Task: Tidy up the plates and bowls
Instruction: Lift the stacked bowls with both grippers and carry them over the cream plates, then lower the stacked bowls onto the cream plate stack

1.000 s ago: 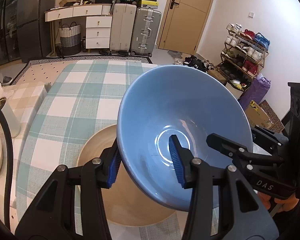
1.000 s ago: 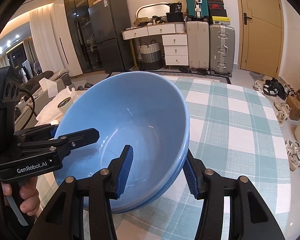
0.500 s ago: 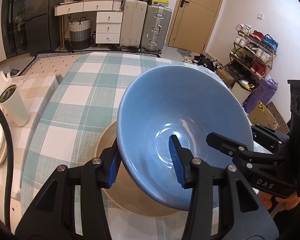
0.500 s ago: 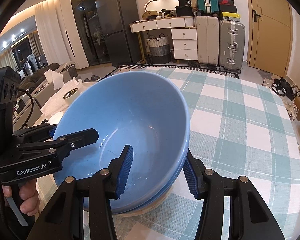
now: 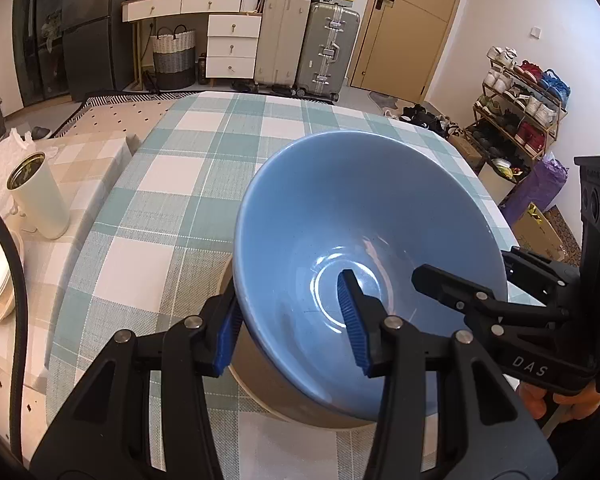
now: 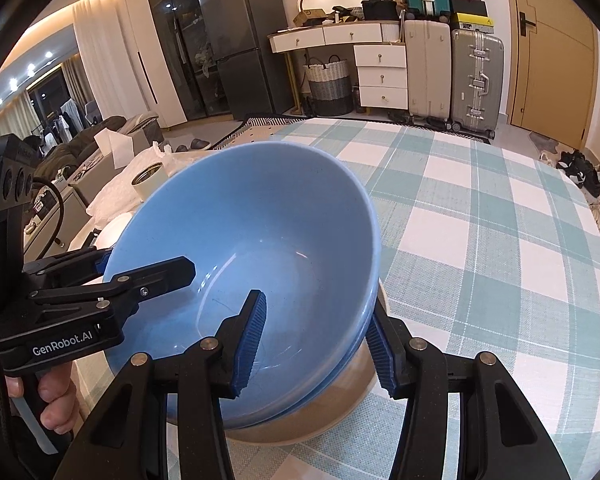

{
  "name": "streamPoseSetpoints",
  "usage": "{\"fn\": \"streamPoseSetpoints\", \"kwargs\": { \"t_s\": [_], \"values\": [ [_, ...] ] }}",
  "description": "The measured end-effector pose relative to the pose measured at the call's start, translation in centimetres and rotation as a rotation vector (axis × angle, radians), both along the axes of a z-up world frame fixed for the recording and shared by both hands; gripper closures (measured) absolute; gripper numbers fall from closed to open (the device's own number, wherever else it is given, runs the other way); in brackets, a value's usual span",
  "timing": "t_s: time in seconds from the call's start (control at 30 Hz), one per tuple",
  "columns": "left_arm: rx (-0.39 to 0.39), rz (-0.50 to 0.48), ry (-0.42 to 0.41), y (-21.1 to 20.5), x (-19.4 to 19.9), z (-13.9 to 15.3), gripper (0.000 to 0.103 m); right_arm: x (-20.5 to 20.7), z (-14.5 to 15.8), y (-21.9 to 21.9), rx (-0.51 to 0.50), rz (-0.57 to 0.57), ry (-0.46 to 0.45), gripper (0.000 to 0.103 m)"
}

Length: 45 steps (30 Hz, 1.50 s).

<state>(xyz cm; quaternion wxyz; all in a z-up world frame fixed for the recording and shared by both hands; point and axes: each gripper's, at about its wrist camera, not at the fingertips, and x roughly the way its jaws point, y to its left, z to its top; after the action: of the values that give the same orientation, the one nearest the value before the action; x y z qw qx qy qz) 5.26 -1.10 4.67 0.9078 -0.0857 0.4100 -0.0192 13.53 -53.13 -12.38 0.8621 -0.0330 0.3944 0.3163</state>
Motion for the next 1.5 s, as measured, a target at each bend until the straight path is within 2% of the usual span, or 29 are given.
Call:
{"fn": "streamPoseSetpoints", "kwargs": {
  "t_s": [0.67, 1.1, 1.5],
  "values": [
    [0.001, 0.002, 0.004, 0.5, 1.0, -0.6, 0.061, 1.5, -0.2, 0.7, 0.002, -0.017, -0.006, 0.052],
    [0.021, 0.011, 0.002, 0.5, 3.4, -0.5, 0.061, 2.5, -0.1, 0.8, 0.002, -0.023, -0.009, 0.052],
    [0.024, 0.007, -0.005, 0.5, 4.1, -0.4, 0.060, 2.7, -0.1, 0.8, 0.002, -0.021, -0.008, 0.052]
  ]
}}
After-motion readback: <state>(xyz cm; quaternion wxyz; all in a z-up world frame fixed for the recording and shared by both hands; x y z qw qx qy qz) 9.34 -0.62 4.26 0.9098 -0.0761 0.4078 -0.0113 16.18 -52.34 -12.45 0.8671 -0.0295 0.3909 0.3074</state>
